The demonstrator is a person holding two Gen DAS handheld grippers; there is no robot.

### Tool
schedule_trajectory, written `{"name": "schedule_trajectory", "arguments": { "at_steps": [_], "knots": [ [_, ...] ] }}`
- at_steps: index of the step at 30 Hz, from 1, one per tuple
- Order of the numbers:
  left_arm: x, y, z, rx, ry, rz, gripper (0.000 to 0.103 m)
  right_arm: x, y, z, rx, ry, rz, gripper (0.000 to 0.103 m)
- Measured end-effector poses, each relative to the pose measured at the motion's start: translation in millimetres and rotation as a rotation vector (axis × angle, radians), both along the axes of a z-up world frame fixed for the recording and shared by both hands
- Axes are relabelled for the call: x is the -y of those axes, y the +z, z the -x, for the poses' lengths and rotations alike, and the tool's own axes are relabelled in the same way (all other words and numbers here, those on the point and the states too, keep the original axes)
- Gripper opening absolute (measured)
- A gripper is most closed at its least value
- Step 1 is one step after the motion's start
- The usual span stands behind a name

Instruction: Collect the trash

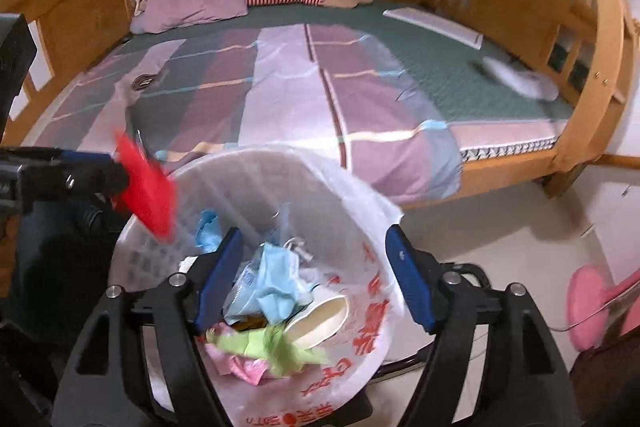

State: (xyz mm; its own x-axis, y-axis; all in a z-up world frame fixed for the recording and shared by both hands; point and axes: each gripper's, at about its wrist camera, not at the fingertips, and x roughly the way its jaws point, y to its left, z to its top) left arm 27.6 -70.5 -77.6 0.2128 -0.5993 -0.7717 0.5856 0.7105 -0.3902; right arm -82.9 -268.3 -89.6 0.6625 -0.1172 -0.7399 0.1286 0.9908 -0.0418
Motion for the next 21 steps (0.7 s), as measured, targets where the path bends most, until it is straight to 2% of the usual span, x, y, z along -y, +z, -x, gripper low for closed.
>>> {"name": "schedule_trajectory", "arguments": {
  "at_steps": [2, 6, 8, 10, 12, 15, 19, 21],
  "knots": [
    [2, -1, -1, -0.004, -0.001, -0.004, 0.095, 1, 0, -1, 0.007, 0.000, -0.004, 0.075],
    [-4, -2, -6, -0.019, 0.047, -0.012, 0.099, 2, 2, 1, 0.032, 0.004, -0.025, 0.078],
    [-10, 1, -9, -0.011, 0.100, -0.026, 0.099, -1, 5, 2, 0.051, 0.013, -0.032, 0.083],
    [-19, 10, -10, 0.051, 0.178, -0.067, 0.099, -7, 10, 4, 0.081, 0.026, -0.034, 0.088],
    [-28, 26, -7, 0.161, 0.269, -0.128, 0.099, -13, 17, 5, 0.109, 0.041, -0.039, 0.094],
    [-38, 48, 4, 0.301, 0.369, -0.194, 0.099, -24, 28, 10, 0.179, 0.084, -0.048, 0.096],
    [-45, 68, 28, 0.427, 0.432, -0.241, 0.099, -36, 43, 14, 0.228, 0.120, -0.023, 0.100],
    [-49, 73, 38, 0.453, 0.447, -0.254, 0.099, -41, 51, 16, 0.252, 0.143, -0.017, 0.100]
  ]
}}
